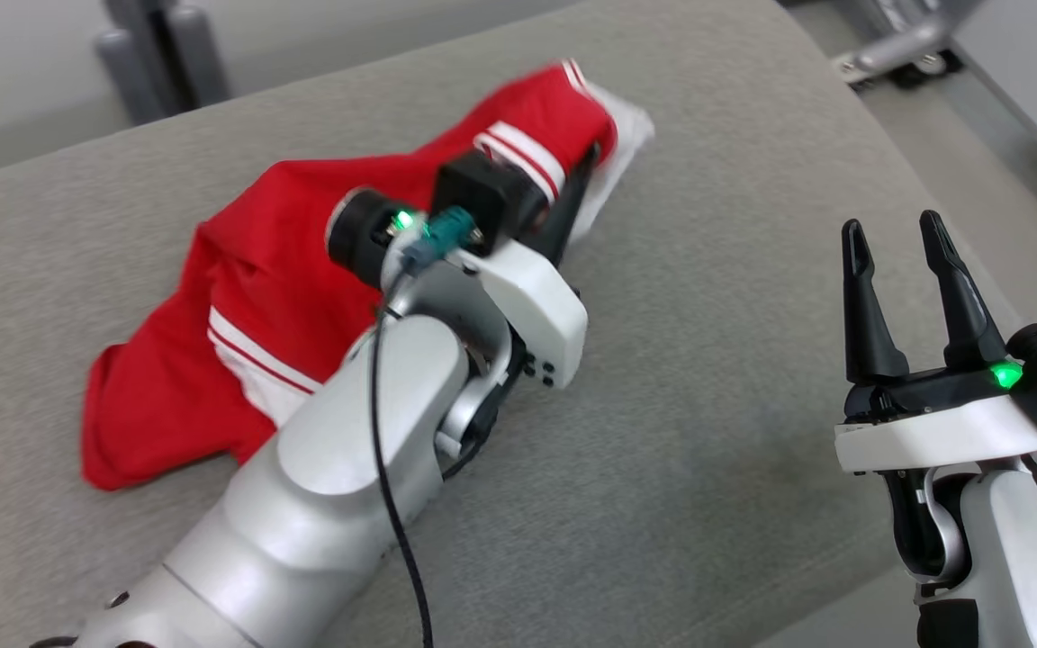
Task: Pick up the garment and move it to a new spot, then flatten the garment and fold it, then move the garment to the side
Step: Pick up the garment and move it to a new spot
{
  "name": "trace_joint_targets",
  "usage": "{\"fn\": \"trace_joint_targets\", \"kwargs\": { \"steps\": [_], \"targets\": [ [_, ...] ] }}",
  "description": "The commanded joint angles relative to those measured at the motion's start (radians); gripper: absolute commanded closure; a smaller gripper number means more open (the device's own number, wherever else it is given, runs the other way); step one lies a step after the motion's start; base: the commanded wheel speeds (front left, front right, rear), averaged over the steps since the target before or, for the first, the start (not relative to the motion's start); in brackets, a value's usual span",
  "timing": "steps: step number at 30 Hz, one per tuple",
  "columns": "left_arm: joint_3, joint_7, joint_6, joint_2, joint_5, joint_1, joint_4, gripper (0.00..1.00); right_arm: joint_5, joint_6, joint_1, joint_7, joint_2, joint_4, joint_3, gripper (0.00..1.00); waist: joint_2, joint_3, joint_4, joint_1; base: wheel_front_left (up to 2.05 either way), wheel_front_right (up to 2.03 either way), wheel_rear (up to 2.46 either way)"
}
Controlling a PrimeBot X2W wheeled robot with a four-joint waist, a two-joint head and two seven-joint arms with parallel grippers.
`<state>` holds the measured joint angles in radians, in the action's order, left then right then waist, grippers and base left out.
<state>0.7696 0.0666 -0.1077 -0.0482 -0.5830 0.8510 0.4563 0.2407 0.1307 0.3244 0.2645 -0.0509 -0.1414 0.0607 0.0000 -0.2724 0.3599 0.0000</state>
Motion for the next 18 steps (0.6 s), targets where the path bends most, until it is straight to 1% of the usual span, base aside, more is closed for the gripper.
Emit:
{"fn": "trace_joint_targets", "kwargs": {
  "steps": [1,2,3,7,12,14,18],
  "targets": [
    [0.032,0.008,-0.012,-0.005,-0.01,0.028,0.025,0.83,0.012,0.0,0.011,0.002,-0.001,-0.001,-0.001,0.0,0.0,-0.022,0.057,0.0,0.0,0.0,0.0],
    [0.063,0.018,-0.019,-0.004,-0.007,0.037,0.044,0.22,0.019,0.0,0.01,0.002,-0.001,-0.001,0.0,0.0,0.0,-0.021,0.063,0.0,0.0,0.0,0.0],
    [0.122,0.017,-0.023,-0.005,-0.021,0.039,0.083,0.0,0.028,0.0,0.008,0.002,-0.001,0.0,0.001,0.0,0.0,-0.02,0.07,0.0,0.0,0.0,0.0],
    [0.19,0.048,-0.027,-0.005,-0.062,0.055,0.12,0.0,0.028,0.0,-0.001,0.002,-0.001,-0.001,-0.002,0.0,0.0,-0.01,0.058,0.0,0.0,0.0,0.0],
    [0.217,0.104,-0.041,-0.004,-0.122,0.071,0.141,0.0,0.01,0.0,-0.014,0.002,-0.002,0.003,-0.012,0.0,0.0,0.015,0.0,0.0,0.0,0.0,0.0],
    [0.232,0.112,-0.035,-0.004,-0.14,0.078,0.152,0.0,-0.002,0.0,-0.02,0.002,-0.002,0.002,-0.017,0.0,0.0,0.027,-0.033,0.0,0.0,0.0,0.0],
    [0.272,0.105,-0.007,-0.003,-0.17,0.085,0.166,0.0,-0.026,0.0,-0.022,0.002,-0.003,0.004,-0.027,0.0,0.0,0.049,-0.093,0.0,0.0,0.0,0.0]
  ]
}}
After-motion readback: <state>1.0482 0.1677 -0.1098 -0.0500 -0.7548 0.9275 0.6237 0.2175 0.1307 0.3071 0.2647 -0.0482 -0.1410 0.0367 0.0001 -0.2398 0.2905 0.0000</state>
